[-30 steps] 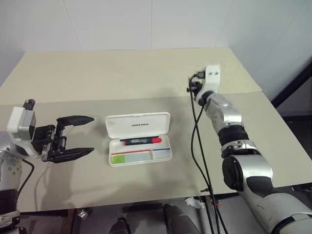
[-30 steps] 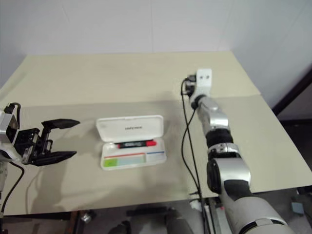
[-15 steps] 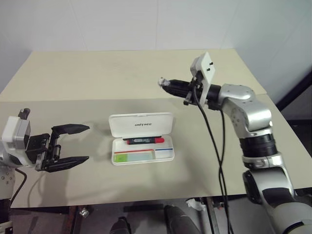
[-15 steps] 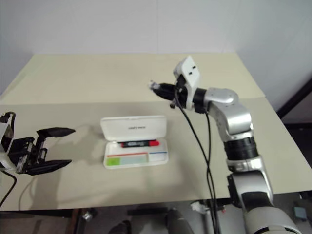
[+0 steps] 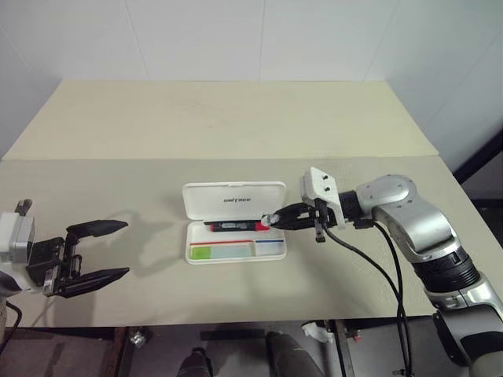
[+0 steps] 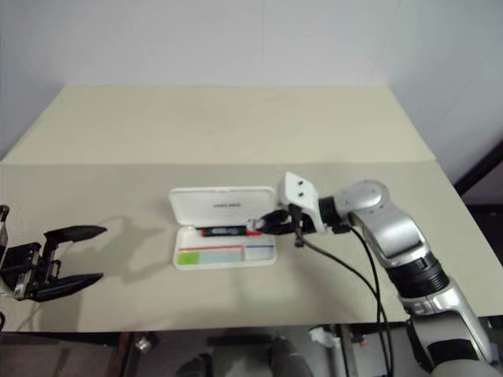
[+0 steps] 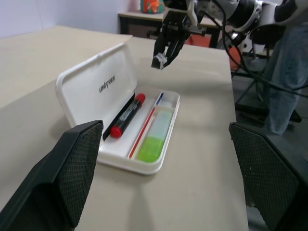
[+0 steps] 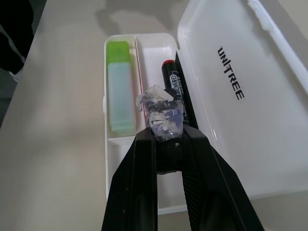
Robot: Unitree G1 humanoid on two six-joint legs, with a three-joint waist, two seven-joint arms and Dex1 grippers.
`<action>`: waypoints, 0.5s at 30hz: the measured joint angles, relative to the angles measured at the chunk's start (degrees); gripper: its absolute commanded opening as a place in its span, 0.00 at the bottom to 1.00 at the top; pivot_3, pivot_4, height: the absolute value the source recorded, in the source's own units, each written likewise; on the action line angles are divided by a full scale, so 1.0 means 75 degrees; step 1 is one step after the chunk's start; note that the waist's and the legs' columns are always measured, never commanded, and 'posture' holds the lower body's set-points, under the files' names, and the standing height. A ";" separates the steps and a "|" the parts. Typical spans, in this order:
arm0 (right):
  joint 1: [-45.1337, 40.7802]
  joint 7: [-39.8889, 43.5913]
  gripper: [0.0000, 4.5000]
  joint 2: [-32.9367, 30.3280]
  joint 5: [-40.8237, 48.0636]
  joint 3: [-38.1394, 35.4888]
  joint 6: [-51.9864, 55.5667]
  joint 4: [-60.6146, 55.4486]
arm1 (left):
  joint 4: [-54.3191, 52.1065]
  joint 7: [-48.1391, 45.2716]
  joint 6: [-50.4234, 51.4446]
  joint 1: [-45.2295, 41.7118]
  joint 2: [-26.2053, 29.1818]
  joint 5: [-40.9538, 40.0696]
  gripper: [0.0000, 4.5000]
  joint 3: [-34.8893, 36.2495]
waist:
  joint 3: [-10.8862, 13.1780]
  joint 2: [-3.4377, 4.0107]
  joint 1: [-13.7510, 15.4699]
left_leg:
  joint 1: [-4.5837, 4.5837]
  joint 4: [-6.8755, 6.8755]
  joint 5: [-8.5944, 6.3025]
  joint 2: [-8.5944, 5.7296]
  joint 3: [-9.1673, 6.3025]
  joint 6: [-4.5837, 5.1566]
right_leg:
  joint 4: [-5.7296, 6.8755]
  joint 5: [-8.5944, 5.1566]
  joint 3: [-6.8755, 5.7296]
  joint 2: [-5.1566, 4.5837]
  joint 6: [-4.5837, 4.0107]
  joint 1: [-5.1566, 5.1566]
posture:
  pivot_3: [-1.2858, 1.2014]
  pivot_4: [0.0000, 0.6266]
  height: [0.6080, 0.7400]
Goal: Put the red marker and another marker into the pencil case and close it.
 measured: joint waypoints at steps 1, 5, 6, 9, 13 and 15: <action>0.0001 0.0030 0.08 0.0000 -0.0056 0.0012 -0.0069 0.0080 | 0.0073 0.0000 -0.0038 0.0028 0.0000 0.0005 1.00 0.0002 | 0.0000 0.0000 0.0003 | -0.0001 0.0002 0.0000 0.0000 0.0000 0.0000 | 0.0000 0.0000 0.0000 0.0000 0.0000 0.0000 | 0.52 0.24 1.00; 0.0113 0.0178 0.08 -0.0001 -0.0327 0.0193 -0.0262 0.0316 | 0.0105 0.0000 -0.0145 0.0052 0.0055 0.0015 1.00 0.0002 | 0.0000 0.0000 0.0013 | -0.0001 0.0002 -0.0001 0.0000 0.0000 -0.0001 | 0.0000 -0.0001 -0.0002 0.0000 -0.0002 0.0000 | 0.52 0.24 1.00; 0.0158 0.0213 0.08 -0.0001 -0.0364 0.0240 -0.0266 0.0338 | 0.0119 0.0000 -0.0178 0.0052 0.0073 0.0017 1.00 0.0004 | 0.0000 0.0000 0.0014 | -0.0001 0.0001 -0.0001 0.0001 0.0000 -0.0001 | 0.0000 -0.0001 -0.0002 0.0000 -0.0002 0.0000 | 0.52 0.24 1.00; 0.0220 0.0260 0.08 -0.0002 -0.0543 0.0298 -0.0271 0.0403 | 0.0279 0.0000 -0.0222 0.0043 0.0170 0.0030 1.00 0.0004 | 0.0000 0.0000 -0.0009 | -0.0001 0.0001 -0.0001 0.0001 0.0000 -0.0001 | 0.0001 -0.0001 -0.0001 0.0001 -0.0002 -0.0001 | 0.52 0.24 1.00; 0.0222 0.0259 0.08 -0.0002 -0.0764 0.0471 -0.0252 0.0403 | 0.0406 0.0000 -0.0287 0.0030 0.0219 0.0031 1.00 0.0004 | 0.0000 0.0000 -0.0005 | 0.0001 0.0001 -0.0001 0.0001 0.0000 -0.0001 | 0.0005 -0.0002 -0.0002 0.0002 -0.0003 -0.0001 | 0.52 0.24 1.00; 0.0286 0.0256 0.08 -0.0002 -0.0803 0.0527 -0.0219 0.0390 | 0.0423 0.0000 -0.0332 0.0015 0.0220 0.0031 1.00 0.0004 | 0.0000 0.0000 0.0006 | 0.0001 0.0002 -0.0001 0.0001 0.0000 -0.0001 | 0.0005 -0.0002 -0.0002 0.0001 -0.0003 0.0000 | 0.52 0.24 1.00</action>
